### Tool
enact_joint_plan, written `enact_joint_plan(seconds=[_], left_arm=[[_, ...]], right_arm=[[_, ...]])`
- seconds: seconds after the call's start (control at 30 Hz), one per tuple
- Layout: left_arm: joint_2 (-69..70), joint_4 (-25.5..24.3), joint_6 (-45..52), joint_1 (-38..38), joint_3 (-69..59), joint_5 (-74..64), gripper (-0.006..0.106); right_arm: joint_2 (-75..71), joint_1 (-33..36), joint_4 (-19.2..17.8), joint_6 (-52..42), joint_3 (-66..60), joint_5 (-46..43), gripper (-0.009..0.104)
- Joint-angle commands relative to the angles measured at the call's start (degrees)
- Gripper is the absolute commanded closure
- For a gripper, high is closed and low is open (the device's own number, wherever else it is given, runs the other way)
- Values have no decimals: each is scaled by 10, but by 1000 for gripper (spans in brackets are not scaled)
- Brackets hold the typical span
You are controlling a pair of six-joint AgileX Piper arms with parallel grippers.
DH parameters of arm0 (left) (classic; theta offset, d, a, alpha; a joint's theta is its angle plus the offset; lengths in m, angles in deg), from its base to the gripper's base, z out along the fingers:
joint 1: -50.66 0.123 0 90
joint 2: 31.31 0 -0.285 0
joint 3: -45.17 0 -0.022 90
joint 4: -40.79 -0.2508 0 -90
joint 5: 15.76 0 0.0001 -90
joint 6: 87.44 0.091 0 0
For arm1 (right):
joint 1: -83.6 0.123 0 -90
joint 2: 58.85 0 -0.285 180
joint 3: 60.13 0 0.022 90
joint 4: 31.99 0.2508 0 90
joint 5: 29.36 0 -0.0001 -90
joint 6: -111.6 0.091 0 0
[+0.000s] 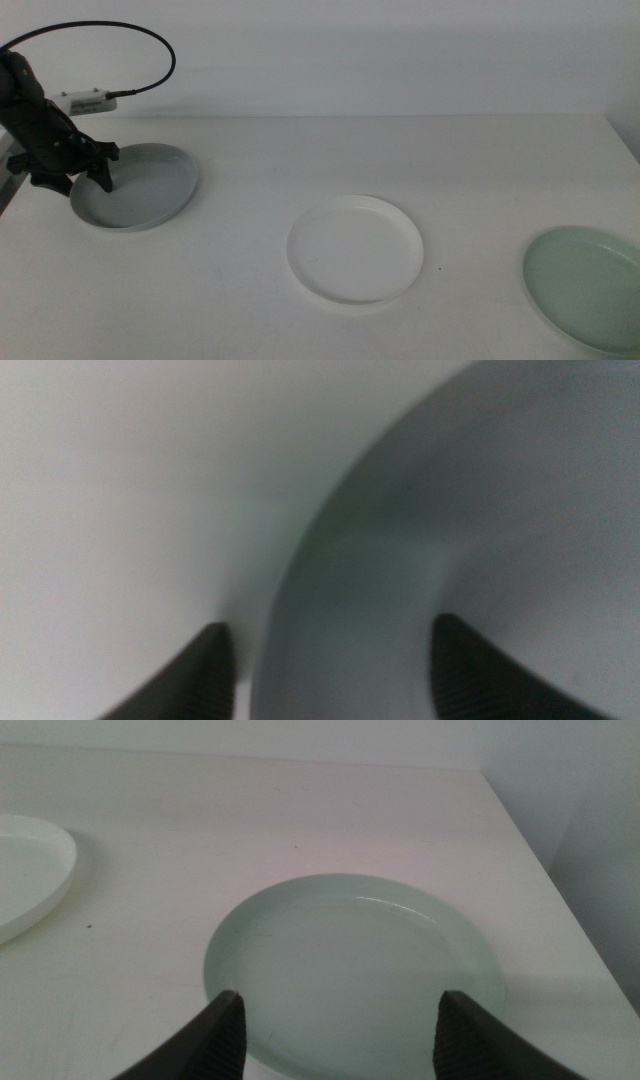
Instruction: Stack the three bowls on top of each other.
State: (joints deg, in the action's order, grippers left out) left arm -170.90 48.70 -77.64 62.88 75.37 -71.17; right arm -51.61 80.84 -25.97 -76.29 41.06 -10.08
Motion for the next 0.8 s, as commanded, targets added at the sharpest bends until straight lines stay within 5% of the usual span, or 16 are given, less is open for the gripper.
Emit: enact_joint_plan(seconds=[0.0,0.2,0.53,0.77], left_arm=[[33,14,-2,0,16,11,57],[33,20,-2,0,16,3,106],[141,79,-25,-10,-6,-33,105],[261,84,-57,-97,-94,-7,105]], right_arm=[[-16,-4,-2,-2,4,-45,45],[-16,-4,-2,-2,4,-45,45],[-16,-4,-2,-2,4,-45,45],[-16,-4,-2,-2,4,-45,45]])
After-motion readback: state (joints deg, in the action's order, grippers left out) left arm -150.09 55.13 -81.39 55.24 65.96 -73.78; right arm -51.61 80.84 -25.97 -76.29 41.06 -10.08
